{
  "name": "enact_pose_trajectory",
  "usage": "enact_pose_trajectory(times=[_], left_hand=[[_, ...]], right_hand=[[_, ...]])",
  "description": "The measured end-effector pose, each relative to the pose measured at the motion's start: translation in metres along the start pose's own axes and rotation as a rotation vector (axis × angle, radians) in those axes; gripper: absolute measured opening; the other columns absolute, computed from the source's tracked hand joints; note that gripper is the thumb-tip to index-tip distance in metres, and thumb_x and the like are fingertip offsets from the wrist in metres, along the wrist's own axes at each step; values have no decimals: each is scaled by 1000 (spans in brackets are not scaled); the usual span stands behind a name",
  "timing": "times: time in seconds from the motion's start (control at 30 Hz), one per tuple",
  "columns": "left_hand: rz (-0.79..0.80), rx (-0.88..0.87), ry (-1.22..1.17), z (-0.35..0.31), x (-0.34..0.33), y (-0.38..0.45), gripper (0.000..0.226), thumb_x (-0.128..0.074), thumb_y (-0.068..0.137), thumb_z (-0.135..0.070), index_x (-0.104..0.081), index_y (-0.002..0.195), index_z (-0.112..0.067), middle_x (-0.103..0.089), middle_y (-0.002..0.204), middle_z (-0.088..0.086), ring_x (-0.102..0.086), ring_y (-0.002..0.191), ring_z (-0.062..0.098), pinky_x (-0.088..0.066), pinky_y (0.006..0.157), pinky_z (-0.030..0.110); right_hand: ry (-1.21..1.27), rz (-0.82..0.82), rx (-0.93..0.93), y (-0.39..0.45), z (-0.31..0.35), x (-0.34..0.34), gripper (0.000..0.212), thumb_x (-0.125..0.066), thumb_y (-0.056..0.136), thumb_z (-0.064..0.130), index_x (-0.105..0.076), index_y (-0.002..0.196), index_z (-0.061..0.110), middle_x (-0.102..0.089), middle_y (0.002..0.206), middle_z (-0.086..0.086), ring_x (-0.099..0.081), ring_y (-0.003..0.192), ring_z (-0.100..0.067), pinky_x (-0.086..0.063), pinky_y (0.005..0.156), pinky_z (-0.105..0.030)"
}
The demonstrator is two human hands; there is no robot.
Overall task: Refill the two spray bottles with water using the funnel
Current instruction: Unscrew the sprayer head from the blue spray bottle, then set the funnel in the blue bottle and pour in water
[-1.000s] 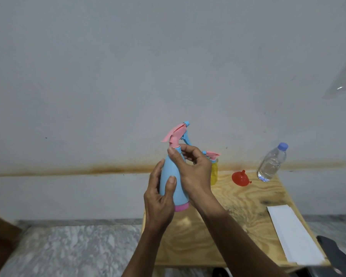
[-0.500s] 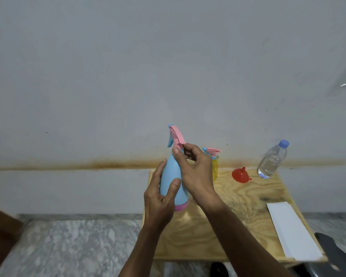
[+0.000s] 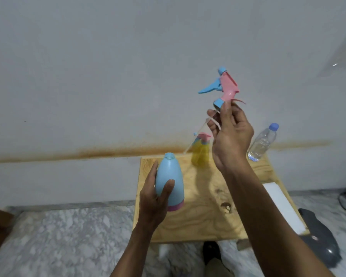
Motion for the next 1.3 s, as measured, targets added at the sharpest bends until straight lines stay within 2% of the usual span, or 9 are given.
enact_pose_trajectory(times=[0.13,0.3,0.4,0.5,0.7,0.8,0.93,1.17,1.3], left_hand=[[-22,-1,47,12,1,1,76,-62,85,-61,-41,150,-28,-58,141,-1,-59,126,19,-55,96,50],[-16,51,32,24,-3,5,73,-62,77,-63,-51,140,-27,-61,129,-5,-63,111,14,-58,74,25],[-19,123,-24,29,-10,5,73,-62,72,-64,-50,136,-31,-63,122,-8,-65,99,-1,-55,66,19],[-27,173,-30,34,-19,8,76,-62,71,-64,-48,137,-29,-65,119,-10,-65,93,-8,-52,63,13],[-32,249,24,56,-37,12,83,-69,77,-59,-41,149,-29,-59,137,-3,-62,118,12,-61,84,40],[-73,230,59,63,-47,11,75,-70,80,-52,-45,146,-26,-58,137,-5,-59,122,10,-60,88,44],[-93,265,60,77,-55,6,75,-72,79,-50,-44,145,-28,-54,138,-8,-56,125,13,-58,90,49],[-94,273,105,87,-58,-2,74,-73,80,-50,-44,144,-28,-52,138,-9,-55,124,16,-58,90,50],[-91,270,128,92,-56,-7,74,-74,80,-51,-44,144,-29,-52,139,-7,-55,125,17,-57,90,52]], right_hand=[[-11,-65,-45,22,-14,46,10,-57,100,21,-63,104,14,-70,88,4,-67,81,-13,-54,68,-24],[-231,-80,-229,24,-94,118,13,-61,98,15,-65,104,4,-53,83,-14,-57,78,-23,-50,63,-26],[-433,-87,-355,13,-141,154,10,-68,94,24,-72,95,16,-69,82,-4,-66,75,-17,-53,68,-33],[-632,-60,-395,5,-177,181,12,-72,89,33,-74,79,26,-71,76,-2,-66,72,-16,-53,63,-35],[-1016,123,-380,7,-227,212,31,-65,94,35,-71,76,11,-61,63,-1,-50,57,-7,-38,57,-26],[-1098,158,-421,10,-247,223,27,-65,94,36,-75,84,13,-63,69,2,-55,63,-10,-38,62,-27],[-1220,238,-400,11,-262,229,31,-62,96,35,-76,87,9,-70,75,-8,-63,71,-23,-39,63,-32],[-1264,255,-415,7,-272,233,24,-59,97,25,-73,85,9,-62,72,0,-58,69,-20,-35,63,-30],[-1303,242,-450,4,-276,236,19,-59,95,23,-75,94,13,-71,83,-4,-64,78,-23,-51,71,-38]])
Point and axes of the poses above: each hand's wrist, its own y-axis towards the middle knuckle, its own x-axis out of the back of the hand, z = x × y, the point moved 4 cm from there along y, towards the middle knuckle
